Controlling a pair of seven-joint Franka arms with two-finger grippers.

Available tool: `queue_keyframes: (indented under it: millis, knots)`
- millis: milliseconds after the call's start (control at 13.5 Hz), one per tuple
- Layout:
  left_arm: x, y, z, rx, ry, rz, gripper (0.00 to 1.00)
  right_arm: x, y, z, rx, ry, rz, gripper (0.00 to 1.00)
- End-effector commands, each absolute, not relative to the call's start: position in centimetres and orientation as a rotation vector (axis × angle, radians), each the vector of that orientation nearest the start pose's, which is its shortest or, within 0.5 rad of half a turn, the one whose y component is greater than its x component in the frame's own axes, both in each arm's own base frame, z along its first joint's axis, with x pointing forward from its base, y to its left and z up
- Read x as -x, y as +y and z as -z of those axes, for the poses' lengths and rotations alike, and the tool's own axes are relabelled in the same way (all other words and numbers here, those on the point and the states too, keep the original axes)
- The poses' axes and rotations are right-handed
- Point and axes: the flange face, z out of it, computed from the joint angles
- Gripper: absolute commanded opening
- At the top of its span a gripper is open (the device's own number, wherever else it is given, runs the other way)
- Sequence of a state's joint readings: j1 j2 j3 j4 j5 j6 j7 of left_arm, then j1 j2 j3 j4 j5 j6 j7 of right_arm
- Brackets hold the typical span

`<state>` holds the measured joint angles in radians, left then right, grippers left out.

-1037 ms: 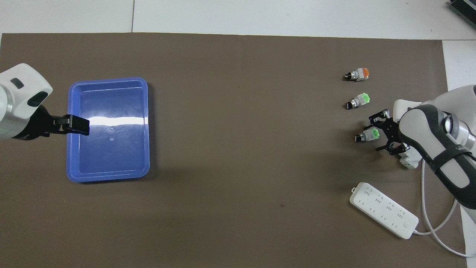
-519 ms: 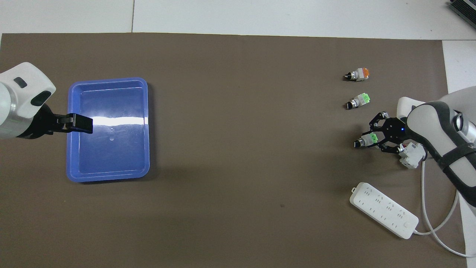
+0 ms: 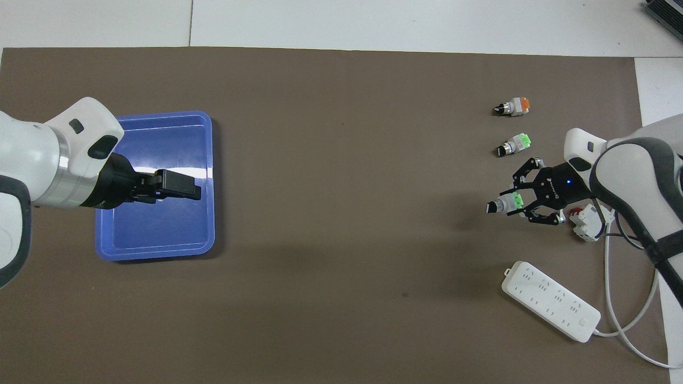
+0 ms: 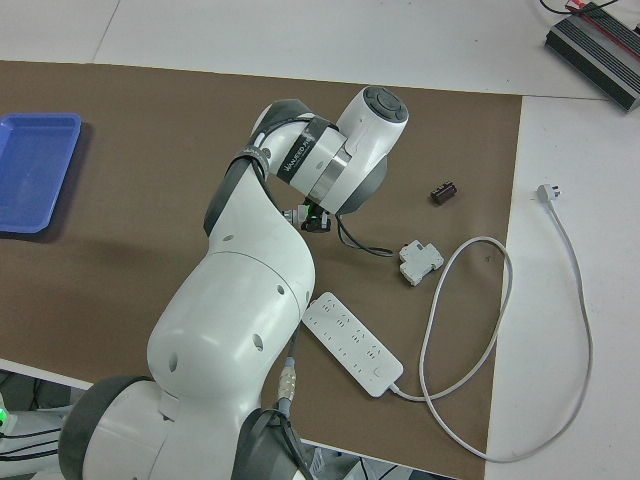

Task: Turn and place switch with both arms
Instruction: 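Carry the switch toward center while the left gripper reaches to meet it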

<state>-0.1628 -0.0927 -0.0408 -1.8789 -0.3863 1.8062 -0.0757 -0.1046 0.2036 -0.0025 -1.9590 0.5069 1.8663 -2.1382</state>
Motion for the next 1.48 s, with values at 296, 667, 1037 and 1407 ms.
queue_keyframes:
  millis: [296, 667, 1037, 1407]
  knots:
    - [-47.8, -23.5, -54.6, 3.71, 0.175, 0.068, 0.8, -54.1, 8.1, -39.1, -2.214, 2.833, -0.955, 0.0]
    - [-46.2, -27.5, -55.0, 3.774, 0.275, 0.121, 0.7, -52.9, 14.1, -40.3, -2.282, 2.753, -1.258, 0.0]
    - [-45.0, -31.0, -54.6, 3.799, 0.392, 0.326, 0.51, -52.0, 18.8, -40.6, -2.435, 2.63, -1.41, 0.0]
    - [-46.1, -31.3, -52.9, 3.721, 0.645, 0.461, 0.39, -51.4, 21.4, -41.3, -2.5, 2.564, -1.534, 0.0]
